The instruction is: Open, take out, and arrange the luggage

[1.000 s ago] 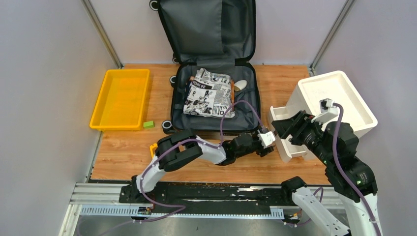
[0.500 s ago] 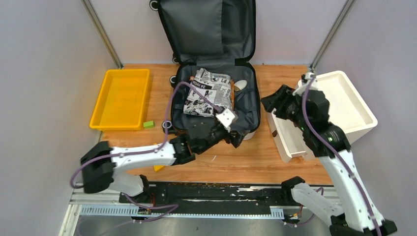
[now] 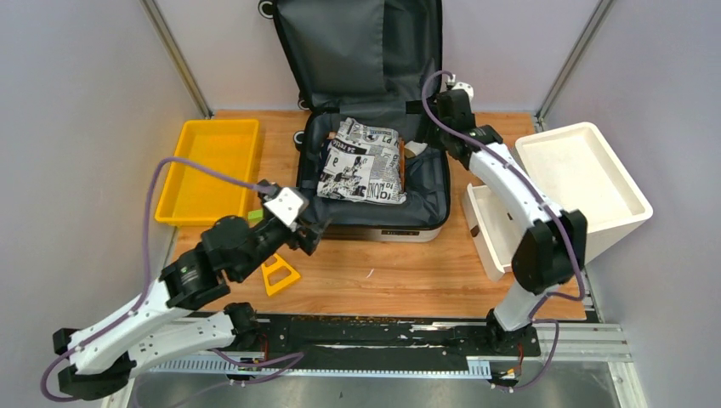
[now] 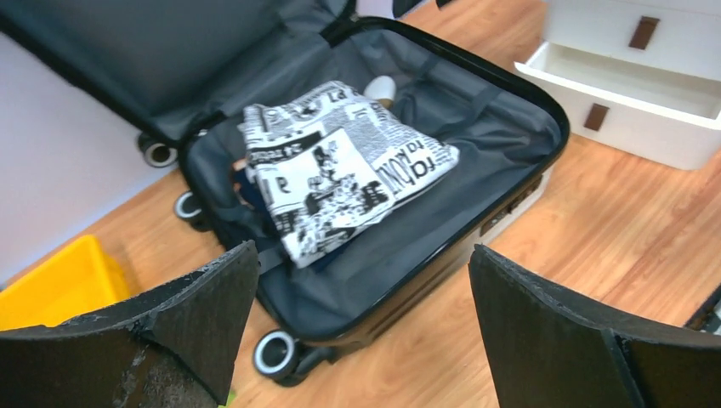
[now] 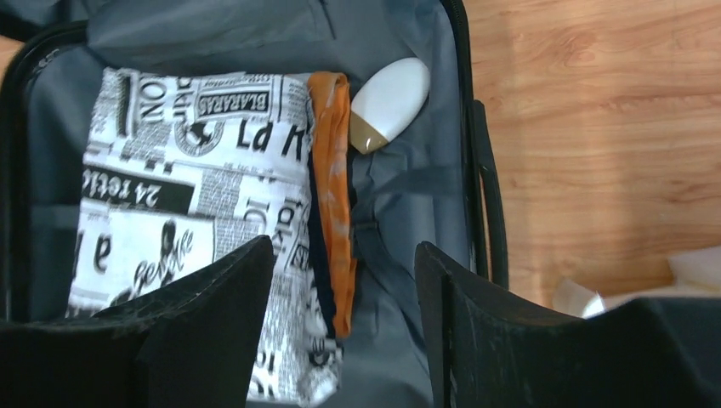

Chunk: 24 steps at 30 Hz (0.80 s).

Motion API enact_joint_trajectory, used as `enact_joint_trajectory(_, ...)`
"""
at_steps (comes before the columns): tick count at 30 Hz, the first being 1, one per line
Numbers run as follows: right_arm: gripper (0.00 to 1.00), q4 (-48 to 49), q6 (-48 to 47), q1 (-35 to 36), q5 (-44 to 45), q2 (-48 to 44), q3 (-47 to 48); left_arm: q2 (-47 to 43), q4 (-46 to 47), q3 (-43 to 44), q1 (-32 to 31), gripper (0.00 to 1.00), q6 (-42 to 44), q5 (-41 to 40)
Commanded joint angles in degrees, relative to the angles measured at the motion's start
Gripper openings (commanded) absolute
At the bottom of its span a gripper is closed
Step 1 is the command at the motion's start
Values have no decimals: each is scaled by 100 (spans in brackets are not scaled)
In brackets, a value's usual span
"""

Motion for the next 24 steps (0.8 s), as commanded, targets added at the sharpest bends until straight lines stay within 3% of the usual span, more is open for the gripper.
enact_joint_trajectory(1,63,324,665,-65,369,855,680,-885,-770,-293,-19,100,329,-403)
enact_joint_trajectory(4,63,360,1451,-102,290,1585,1123,-1396,-576,-845,-22,100,414,-872)
enact_joint_trajectory(11,62,492,2320,-121,519,2927,1938,-2085,-485,-1081,-14,100,370,-906)
enact_joint_trajectory(24,64,493,3163,-112,925,3566,2051,-2297,-438,-1102,-19,100,318,-735)
